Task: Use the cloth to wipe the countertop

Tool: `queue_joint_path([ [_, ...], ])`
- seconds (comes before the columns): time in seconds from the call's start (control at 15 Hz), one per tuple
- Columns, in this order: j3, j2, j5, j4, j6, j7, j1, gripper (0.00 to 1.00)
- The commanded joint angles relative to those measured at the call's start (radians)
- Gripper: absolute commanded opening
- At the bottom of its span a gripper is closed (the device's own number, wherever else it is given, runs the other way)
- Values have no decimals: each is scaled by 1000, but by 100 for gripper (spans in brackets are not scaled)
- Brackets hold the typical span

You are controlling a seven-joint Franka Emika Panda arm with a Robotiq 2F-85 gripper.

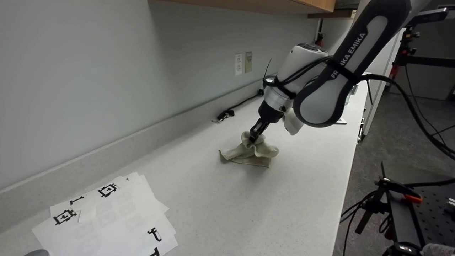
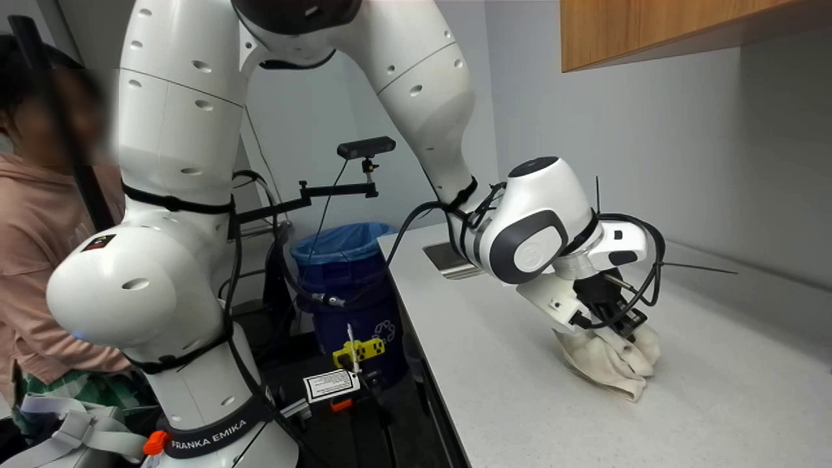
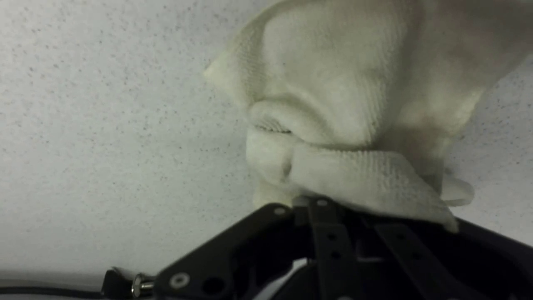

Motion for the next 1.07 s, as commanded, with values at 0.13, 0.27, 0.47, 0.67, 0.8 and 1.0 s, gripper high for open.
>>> queue_joint_path([
  [0.13, 132, 82, 29, 40, -6, -44, -154, 1],
  [0.27, 144, 99, 28, 54, -12, -47, -174, 1],
  [0.47, 104, 106, 25, 66, -17, -43, -148, 1],
  [0.67, -10, 98, 24, 63, -10, -31, -73, 1],
  [0.8, -75, 97, 27, 60, -6, -22, -35, 1],
  [1.0, -139, 103, 36, 61, -6, -7, 8, 1],
])
